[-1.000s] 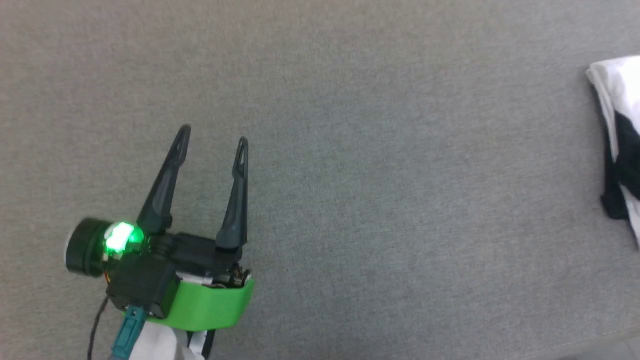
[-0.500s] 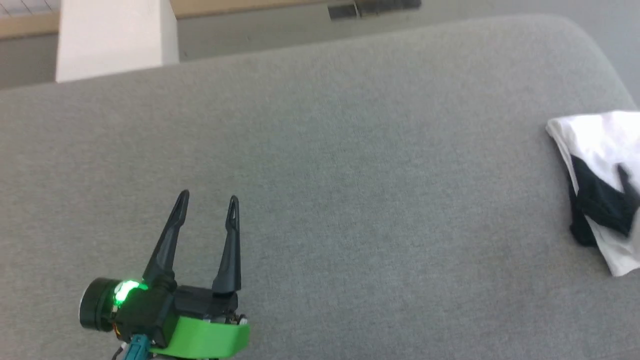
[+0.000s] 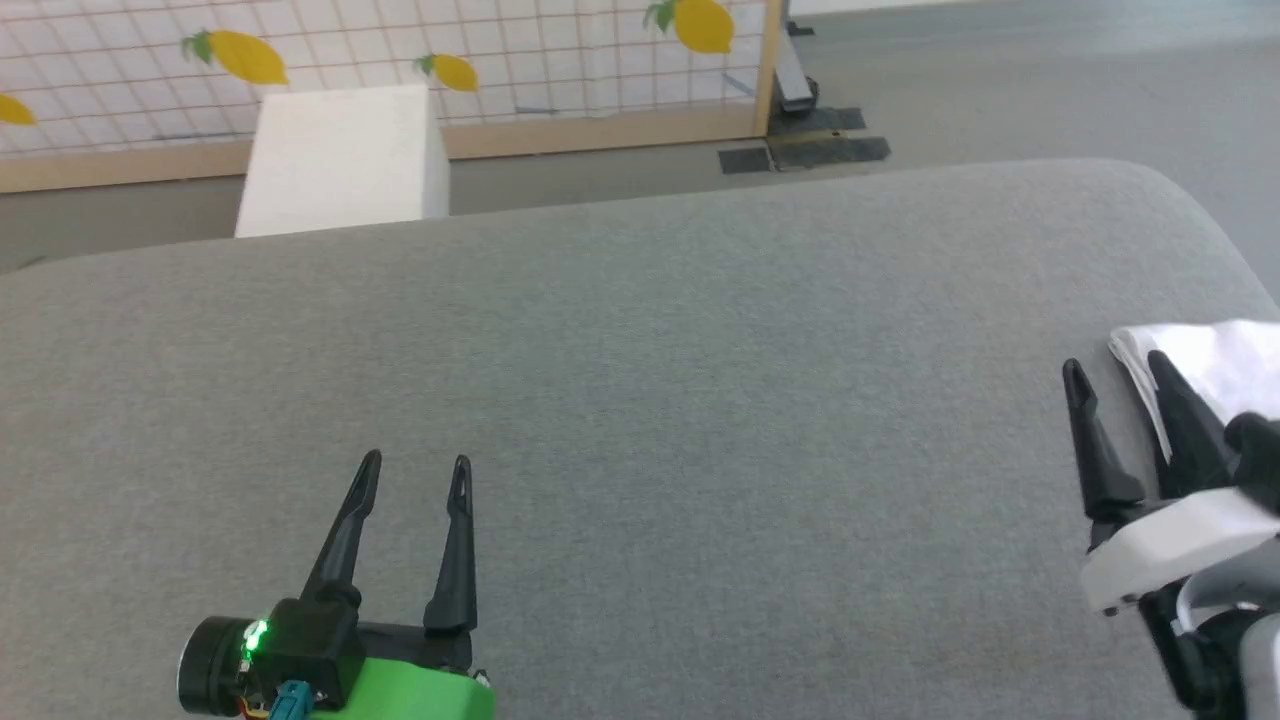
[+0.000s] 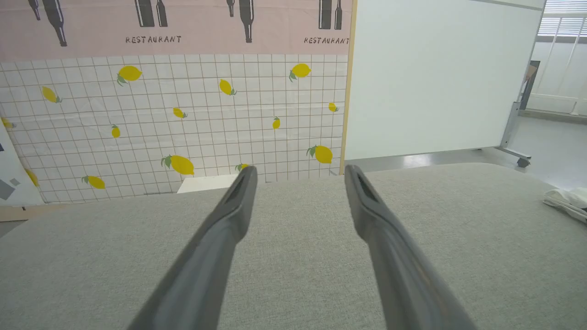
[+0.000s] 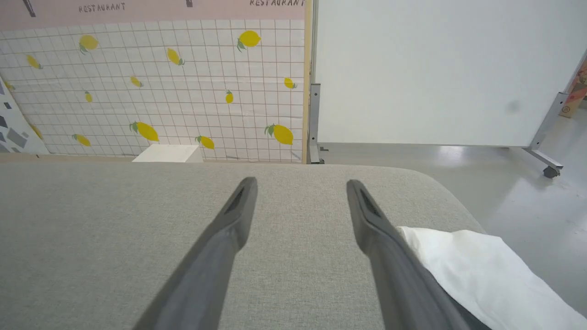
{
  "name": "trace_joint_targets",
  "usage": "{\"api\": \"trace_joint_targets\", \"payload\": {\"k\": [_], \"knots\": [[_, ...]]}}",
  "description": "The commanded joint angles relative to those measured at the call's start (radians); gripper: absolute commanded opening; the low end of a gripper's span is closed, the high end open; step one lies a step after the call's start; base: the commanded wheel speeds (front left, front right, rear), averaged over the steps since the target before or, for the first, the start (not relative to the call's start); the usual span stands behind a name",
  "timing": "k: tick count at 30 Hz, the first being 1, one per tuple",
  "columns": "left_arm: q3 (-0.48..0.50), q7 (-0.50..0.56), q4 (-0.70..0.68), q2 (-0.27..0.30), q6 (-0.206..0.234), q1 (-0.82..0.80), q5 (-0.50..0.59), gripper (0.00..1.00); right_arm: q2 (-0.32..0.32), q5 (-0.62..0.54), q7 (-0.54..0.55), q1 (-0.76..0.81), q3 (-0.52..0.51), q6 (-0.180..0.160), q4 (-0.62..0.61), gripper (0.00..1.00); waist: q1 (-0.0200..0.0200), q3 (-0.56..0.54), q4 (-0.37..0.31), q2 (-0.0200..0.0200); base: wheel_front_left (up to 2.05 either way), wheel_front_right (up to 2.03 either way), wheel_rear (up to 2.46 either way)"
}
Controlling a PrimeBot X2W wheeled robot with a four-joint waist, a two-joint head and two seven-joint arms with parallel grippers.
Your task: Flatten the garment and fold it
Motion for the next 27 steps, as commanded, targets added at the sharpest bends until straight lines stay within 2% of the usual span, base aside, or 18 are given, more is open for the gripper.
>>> {"api": "trace_joint_targets", "payload": {"k": [1,6,10,12,27], "knots": [[0.007,-0.007,0.009,-0.002,0.001,0.009,-0.013,1.0,0.023,-0.023,-0.024,0.02,-0.001,-0.002,-0.021,1.0,0.0001,-0.026,0.03,0.0,0.0,0.0,0.0],[0.023,-0.007,0.037,-0.015,0.014,0.012,-0.025,1.0,0.089,-0.103,-0.09,0.079,0.012,-0.002,-0.073,1.0,0.0001,-0.038,0.049,0.0,0.0,0.0,0.0],[0.018,-0.008,0.068,-0.019,0.011,0.026,-0.027,1.0,0.12,-0.154,-0.135,0.122,0.022,-0.002,-0.075,1.0,0.0001,-0.043,0.062,0.0,0.0,0.0,0.0],[0.019,-0.008,0.078,-0.028,-0.006,0.037,-0.034,1.0,0.134,-0.191,-0.179,0.158,-0.006,-0.002,-0.059,1.0,0.0001,-0.048,0.075,0.0,0.0,0.0,0.0],[0.04,-0.008,0.1,-0.062,-0.05,0.08,-0.005,1.0,0.138,-0.131,-0.229,0.22,-0.026,-0.002,0.005,1.0,0.0001,-0.071,0.078,0.0,0.0,0.0,0.0]]}}
